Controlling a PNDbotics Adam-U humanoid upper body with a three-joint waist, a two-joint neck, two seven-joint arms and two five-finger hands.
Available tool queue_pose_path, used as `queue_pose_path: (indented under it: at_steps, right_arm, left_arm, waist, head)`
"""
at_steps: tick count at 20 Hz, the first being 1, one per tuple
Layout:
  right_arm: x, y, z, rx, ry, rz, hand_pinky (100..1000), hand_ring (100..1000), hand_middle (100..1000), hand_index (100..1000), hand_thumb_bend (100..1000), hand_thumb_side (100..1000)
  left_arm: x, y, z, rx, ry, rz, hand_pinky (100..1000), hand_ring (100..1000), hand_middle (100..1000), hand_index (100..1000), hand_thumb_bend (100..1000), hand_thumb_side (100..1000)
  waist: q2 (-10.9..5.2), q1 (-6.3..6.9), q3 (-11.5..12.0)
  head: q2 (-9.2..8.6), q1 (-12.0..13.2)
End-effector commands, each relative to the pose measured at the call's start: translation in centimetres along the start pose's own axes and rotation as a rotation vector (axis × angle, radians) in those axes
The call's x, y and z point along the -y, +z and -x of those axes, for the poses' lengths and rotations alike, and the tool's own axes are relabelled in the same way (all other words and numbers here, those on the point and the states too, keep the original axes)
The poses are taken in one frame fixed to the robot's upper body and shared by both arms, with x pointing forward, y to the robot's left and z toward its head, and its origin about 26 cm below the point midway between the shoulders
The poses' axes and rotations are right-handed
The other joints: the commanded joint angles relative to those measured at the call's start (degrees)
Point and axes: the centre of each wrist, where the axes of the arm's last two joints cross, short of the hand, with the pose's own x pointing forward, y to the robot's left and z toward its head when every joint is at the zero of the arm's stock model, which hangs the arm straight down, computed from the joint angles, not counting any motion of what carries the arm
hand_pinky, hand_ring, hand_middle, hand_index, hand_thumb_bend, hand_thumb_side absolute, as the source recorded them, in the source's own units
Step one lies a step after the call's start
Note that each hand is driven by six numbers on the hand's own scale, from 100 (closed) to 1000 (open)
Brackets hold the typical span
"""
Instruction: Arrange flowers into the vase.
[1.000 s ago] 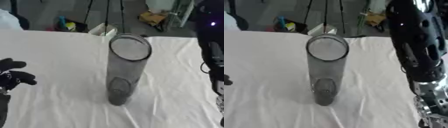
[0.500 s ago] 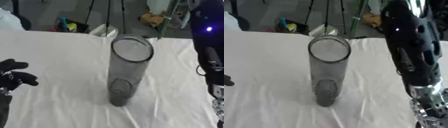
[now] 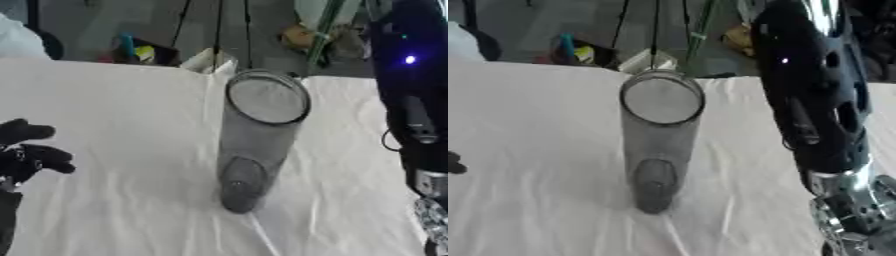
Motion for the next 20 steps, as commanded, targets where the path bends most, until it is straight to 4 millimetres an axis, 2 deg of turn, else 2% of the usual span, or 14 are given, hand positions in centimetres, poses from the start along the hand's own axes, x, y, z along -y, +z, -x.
queue_pose_path:
  at_steps: [1, 12, 20]
  right_arm:
    - [-1.0, -0.5, -1.1, 0.036, -0.030, -0.022, 100, 100, 100, 100, 100, 308]
    - [-1.5, 0.2, -0.4, 0.028, -0.051, -0.030, 100, 100, 100, 100, 100, 295]
    - [-1.3, 1.0, 0.1, 0.037, -0.047, -0.056, 100, 100, 100, 100, 100, 299]
  left_arm:
    - [0.3, -0.6, -0.5, 0.027, 0.009, 0.016, 584, 633, 729, 869, 124, 1000]
    - [0.4, -0.8, -0.6, 0.033, 0.012, 0.021, 583, 632, 729, 867, 124, 1000]
    - [0.5, -1.0, -0.6, 0.037, 0.010, 0.022, 582, 631, 729, 865, 124, 1000]
  waist:
    - [-1.64, -0.61, 0.18]
    - [-1.06, -0.91, 1.00]
    - [-0.30, -1.18, 1.50]
  head:
    - [-0.74, -0.41]
    - [-0.16, -0.73]
    - [-0.48, -0.64]
